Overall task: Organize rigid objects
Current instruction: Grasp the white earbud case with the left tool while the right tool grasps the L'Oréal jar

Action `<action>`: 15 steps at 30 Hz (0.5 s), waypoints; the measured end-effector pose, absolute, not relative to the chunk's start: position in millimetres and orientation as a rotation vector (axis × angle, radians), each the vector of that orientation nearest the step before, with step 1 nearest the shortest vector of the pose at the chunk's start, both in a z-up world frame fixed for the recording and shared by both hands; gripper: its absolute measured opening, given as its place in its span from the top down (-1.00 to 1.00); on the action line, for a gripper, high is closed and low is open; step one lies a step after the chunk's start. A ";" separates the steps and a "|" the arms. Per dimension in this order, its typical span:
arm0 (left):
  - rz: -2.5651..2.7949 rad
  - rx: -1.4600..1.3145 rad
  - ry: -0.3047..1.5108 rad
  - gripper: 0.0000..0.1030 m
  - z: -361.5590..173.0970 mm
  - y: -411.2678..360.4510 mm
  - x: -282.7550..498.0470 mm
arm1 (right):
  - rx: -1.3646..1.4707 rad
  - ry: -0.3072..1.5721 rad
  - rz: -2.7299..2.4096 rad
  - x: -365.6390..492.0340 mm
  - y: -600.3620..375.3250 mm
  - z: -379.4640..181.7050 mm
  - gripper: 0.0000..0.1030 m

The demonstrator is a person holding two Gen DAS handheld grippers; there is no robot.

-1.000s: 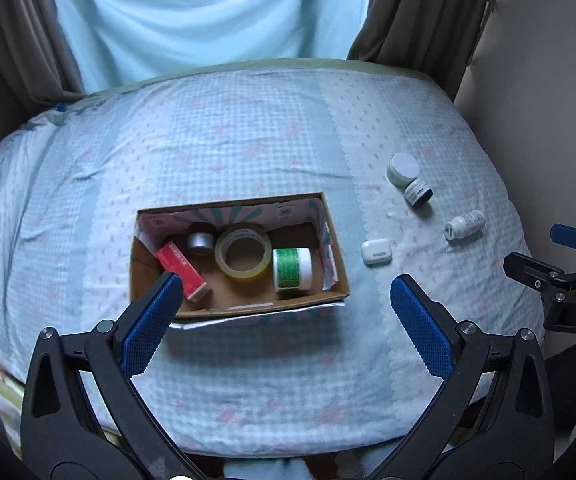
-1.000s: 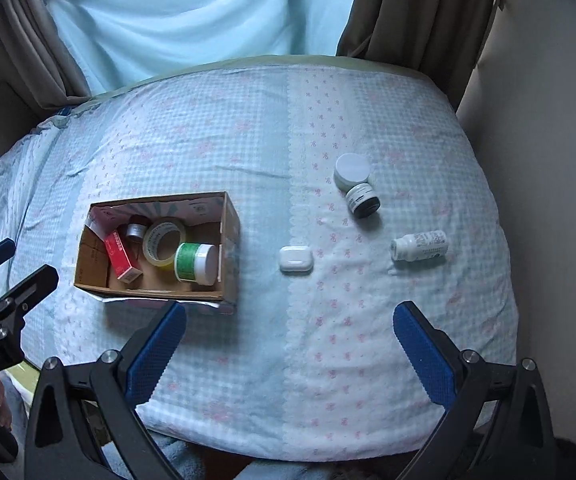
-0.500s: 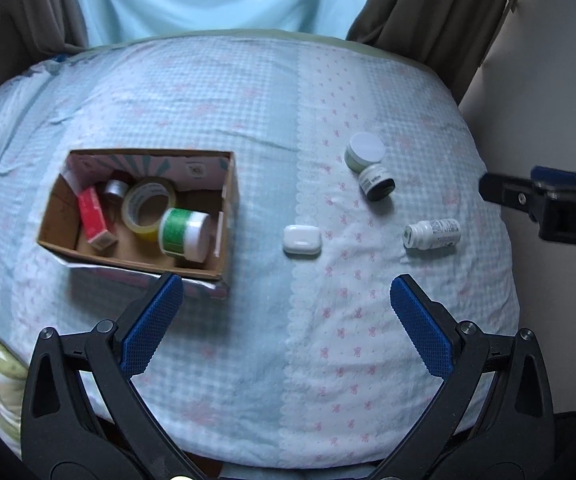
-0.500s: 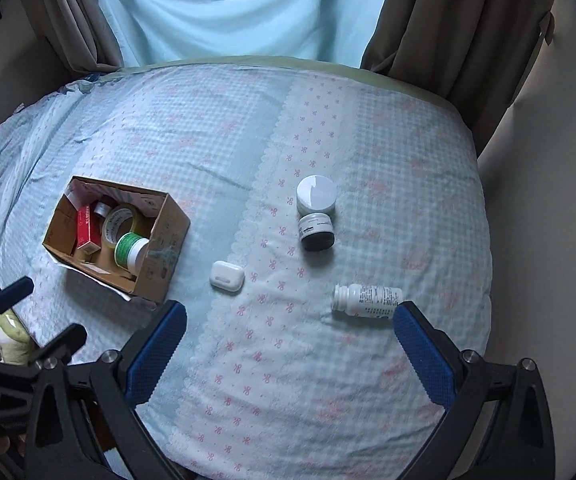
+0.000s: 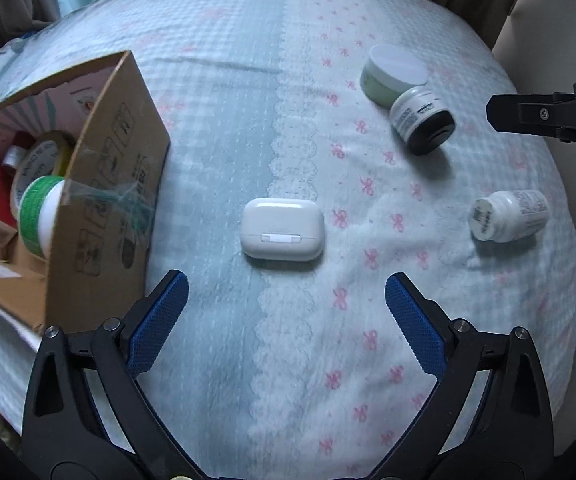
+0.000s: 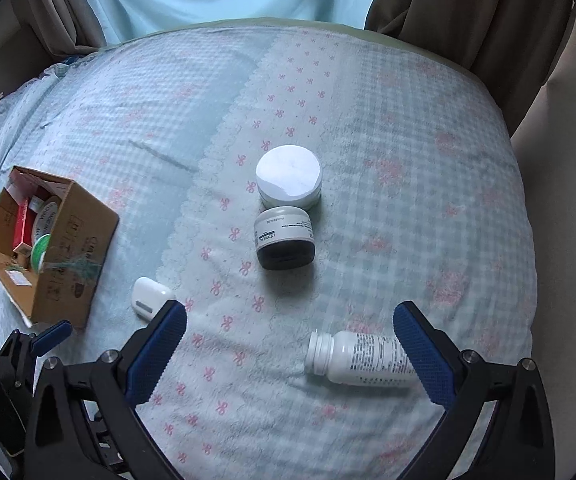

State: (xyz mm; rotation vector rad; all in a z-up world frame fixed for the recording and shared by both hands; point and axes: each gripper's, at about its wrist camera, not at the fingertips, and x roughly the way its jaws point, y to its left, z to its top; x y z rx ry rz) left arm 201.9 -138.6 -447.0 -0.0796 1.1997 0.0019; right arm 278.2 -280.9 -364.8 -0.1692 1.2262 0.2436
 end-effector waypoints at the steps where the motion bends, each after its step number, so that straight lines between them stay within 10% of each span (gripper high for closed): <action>1: 0.006 -0.087 1.201 -0.90 -456.5 -136.4 206.6 | -0.168 1.225 0.246 283.3 -280.7 -372.5 -1.00; 10: 0.030 -0.101 1.178 -0.84 -501.1 -138.7 231.1 | -0.158 1.248 0.254 332.6 -269.0 -447.0 -0.98; 15: 0.034 -0.093 1.158 -0.58 -501.0 -143.5 238.2 | -0.151 1.252 0.257 346.0 -265.5 -466.5 -0.50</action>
